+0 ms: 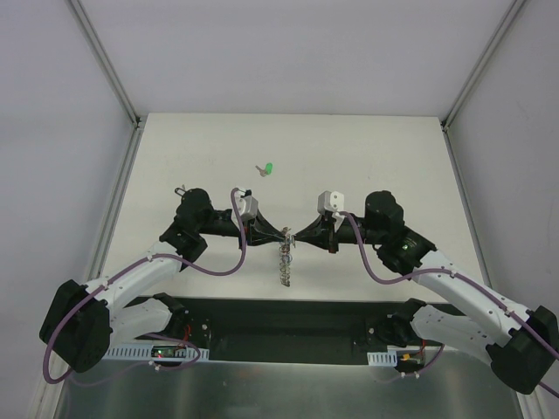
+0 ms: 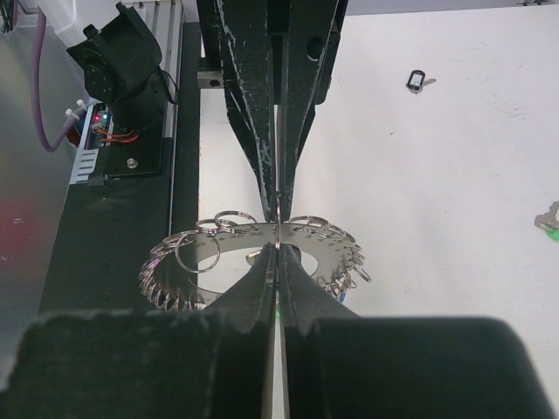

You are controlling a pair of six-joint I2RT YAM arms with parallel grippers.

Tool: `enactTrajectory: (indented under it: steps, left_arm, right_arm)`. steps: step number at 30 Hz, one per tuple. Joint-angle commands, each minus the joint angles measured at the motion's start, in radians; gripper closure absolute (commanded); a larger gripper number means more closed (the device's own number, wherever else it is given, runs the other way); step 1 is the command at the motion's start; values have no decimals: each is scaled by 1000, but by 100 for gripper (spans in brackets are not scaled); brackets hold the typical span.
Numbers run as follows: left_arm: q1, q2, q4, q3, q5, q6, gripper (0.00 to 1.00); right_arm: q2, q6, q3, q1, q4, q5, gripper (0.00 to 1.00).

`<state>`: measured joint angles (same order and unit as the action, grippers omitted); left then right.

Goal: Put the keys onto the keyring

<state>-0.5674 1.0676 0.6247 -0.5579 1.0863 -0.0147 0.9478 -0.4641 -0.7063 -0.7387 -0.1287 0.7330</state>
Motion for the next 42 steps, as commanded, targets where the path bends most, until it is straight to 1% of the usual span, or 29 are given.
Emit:
enactTrajectory:
  steps: [1,6,42]
  left_arm:
    - [9,-8,84,-23,7,-13,100]
    - [9,-9,84,-23,7,-14,100]
    - [11,3,93,-28,20,-30,100]
  right_arm:
    - [-7,-18,-15,-5,-32,17,99]
    - [5,-16,-16,-5,-29,0,99]
    - [23,-18,-32,-10,-20,36,99]
